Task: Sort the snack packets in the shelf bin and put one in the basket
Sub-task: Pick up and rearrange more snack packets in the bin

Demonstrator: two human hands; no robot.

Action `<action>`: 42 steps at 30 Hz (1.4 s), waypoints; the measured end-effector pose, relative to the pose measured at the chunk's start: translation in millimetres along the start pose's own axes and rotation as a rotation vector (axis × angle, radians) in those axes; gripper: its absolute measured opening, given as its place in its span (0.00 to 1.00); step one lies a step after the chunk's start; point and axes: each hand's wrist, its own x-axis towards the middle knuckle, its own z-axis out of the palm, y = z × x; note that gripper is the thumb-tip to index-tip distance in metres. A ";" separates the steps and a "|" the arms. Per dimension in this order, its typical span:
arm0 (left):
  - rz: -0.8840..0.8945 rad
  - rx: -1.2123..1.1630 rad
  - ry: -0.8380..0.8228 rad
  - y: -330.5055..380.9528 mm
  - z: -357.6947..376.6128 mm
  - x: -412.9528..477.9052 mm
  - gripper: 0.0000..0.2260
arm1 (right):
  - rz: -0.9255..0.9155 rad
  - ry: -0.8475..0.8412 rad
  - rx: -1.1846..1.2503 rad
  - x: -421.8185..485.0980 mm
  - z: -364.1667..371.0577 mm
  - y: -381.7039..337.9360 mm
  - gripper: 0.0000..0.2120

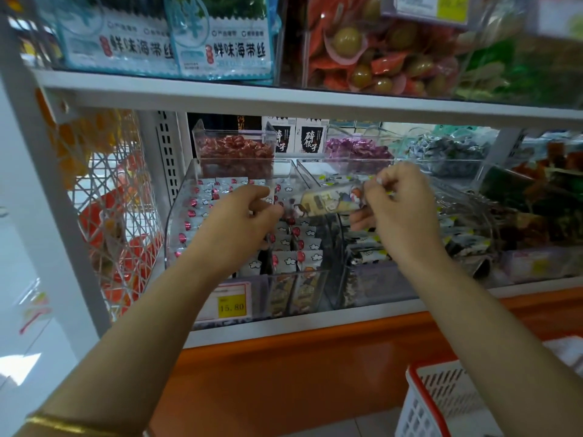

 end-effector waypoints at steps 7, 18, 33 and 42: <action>-0.202 -0.397 -0.027 -2.9 -1.9 -9.6 0.06 | 0.399 -0.109 0.630 -16.3 -1.2 7.5 0.07; -0.323 -0.806 -0.028 -2.9 -2.5 -7.8 0.06 | 0.603 -0.156 0.945 -14.2 -4.5 17.5 0.06; -0.318 -0.875 -0.152 -0.2 -7.2 -8.1 0.07 | 0.448 -0.026 0.902 -17.0 1.2 22.2 0.08; -0.243 -0.557 -0.136 -1.3 -6.3 -9.3 0.12 | 0.206 -0.158 0.436 -25.6 3.9 21.1 0.05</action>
